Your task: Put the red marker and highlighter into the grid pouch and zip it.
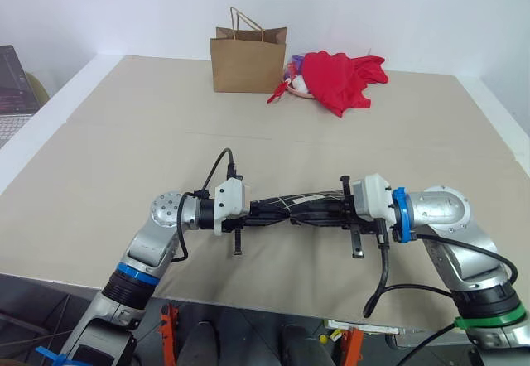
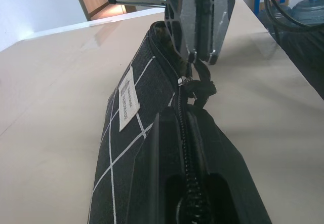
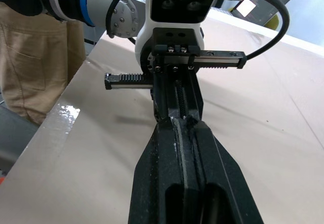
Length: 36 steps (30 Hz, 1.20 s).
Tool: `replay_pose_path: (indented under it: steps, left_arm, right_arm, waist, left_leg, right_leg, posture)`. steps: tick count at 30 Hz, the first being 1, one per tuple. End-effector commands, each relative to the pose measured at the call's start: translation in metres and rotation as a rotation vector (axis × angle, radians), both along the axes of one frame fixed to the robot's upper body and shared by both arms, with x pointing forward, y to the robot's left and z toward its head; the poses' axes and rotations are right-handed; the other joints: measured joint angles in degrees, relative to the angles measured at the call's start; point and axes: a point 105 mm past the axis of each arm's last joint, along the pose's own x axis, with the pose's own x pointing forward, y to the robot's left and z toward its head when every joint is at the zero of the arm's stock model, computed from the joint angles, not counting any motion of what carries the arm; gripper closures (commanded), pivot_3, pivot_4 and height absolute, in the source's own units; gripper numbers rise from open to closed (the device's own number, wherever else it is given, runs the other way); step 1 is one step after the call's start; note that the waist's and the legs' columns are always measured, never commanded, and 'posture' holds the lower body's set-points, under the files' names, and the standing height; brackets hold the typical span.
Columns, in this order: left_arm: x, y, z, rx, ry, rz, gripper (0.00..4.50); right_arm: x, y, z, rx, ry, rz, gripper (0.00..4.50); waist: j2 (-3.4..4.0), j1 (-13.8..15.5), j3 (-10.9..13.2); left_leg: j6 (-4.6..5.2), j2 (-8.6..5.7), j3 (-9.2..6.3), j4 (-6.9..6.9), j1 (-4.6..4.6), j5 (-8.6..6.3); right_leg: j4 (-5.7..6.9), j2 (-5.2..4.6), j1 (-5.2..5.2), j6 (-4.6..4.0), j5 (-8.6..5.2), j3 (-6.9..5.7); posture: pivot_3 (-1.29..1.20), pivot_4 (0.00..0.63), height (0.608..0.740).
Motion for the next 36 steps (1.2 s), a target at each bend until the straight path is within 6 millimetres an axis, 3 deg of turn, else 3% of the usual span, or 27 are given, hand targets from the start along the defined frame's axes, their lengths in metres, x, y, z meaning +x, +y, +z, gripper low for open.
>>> replay_pose_path:
  steps: [1, 4, 7, 9, 12, 16, 27, 33, 36]
  left_arm:
    - [-0.003, -0.001, 0.010, -0.014, -0.045, -0.016, 4.50]
    - [-0.002, 0.000, 0.009, -0.004, -0.052, -0.021, 4.50]
    - [-0.001, 0.002, 0.009, 0.003, -0.062, -0.027, 4.50]
    - [-0.002, 0.002, 0.009, 0.007, -0.064, -0.033, 4.50]
    - [-0.003, 0.002, 0.009, 0.007, -0.066, -0.041, 4.50]
    - [-0.003, 0.001, 0.009, 0.004, -0.061, -0.049, 4.50]
    - [-0.001, 0.002, 0.006, 0.023, -0.063, -0.057, 4.50]
    - [0.001, 0.005, 0.005, 0.032, -0.058, -0.047, 4.50]
    - [0.002, 0.006, 0.004, 0.035, -0.058, -0.043, 4.50]
  right_arm:
    - [-0.009, 0.001, 0.010, 0.013, -0.031, 0.035, 4.35]
    - [-0.018, -0.010, 0.012, 0.016, 0.017, 0.039, 4.35]
    - [-0.021, -0.052, 0.005, -0.045, 0.064, -0.085, 4.35]
    - [-0.016, -0.079, 0.011, -0.044, 0.056, -0.201, 4.35]
    - [-0.018, -0.112, 0.020, -0.039, 0.055, -0.334, 4.35]
    - [-0.025, -0.145, 0.013, -0.100, 0.066, -0.438, 4.35]
    - [-0.028, -0.151, 0.002, -0.105, 0.090, -0.472, 4.35]
    - [-0.028, -0.168, 0.001, -0.123, 0.097, -0.531, 4.35]
    - [-0.028, -0.163, -0.001, -0.114, 0.094, -0.527, 4.35]
  waist:
    - [0.00, 0.00, 0.00]
    - [0.00, 0.00, 0.00]
    - [-0.01, 0.02, 0.00]
    - [-0.02, 0.29, 0.02]
    - [-0.02, 0.21, 0.02]
    - [-0.02, 0.05, 0.02]
    - [0.00, -0.06, 0.01]
    - [-0.01, -0.04, 0.01]
    - [-0.01, -0.04, 0.01]
  left_leg:
    - [0.00, 0.00, 0.00, 0.00, 0.00, 0.00]
    - [0.00, 0.00, 0.00, 0.00, 0.00, 0.00]
    - [0.00, 0.00, -0.01, 0.00, 0.00, 0.00]
    - [0.00, 0.00, -0.01, 0.00, -0.02, 0.00]
    - [0.00, -0.20, -0.10, 0.01, -0.07, 0.00]
    - [0.00, -0.20, -0.11, 0.01, -0.03, 0.00]
    - [0.01, -0.21, -0.13, 0.05, -0.01, 0.01]
    - [0.01, -0.21, -0.13, 0.05, -0.01, 0.01]
    - [0.01, -0.21, -0.13, 0.05, 0.00, 0.01]
  right_leg:
    - [0.00, 0.00, 0.00, 0.00, 0.00, 0.00]
    - [0.00, 0.00, 0.00, 0.00, 0.00, 0.00]
    - [0.00, 0.00, 0.01, 0.00, -0.01, -0.01]
    - [0.00, -0.01, 0.00, 0.00, -0.01, -0.01]
    - [-0.04, -0.16, 0.07, 0.08, -0.12, -0.06]
    - [-0.01, -0.15, 0.09, 0.07, -0.11, -0.06]
    - [0.00, -0.15, 0.13, 0.07, -0.09, -0.08]
    - [0.00, -0.16, 0.13, 0.07, -0.10, -0.08]
    - [0.00, -0.15, 0.13, 0.07, -0.10, -0.08]
  posture:
    - [0.00, 0.150, 0.740]
    - [0.00, 0.150, 0.740]
    - [0.00, 0.150, 0.740]
    - [0.00, 0.150, 0.740]
    - [0.00, 0.150, 0.740]
    - [0.00, 0.150, 0.740]
    - [0.00, 0.150, 0.740]
    - [0.00, 0.150, 0.740]
    - [0.00, 0.150, 0.740]
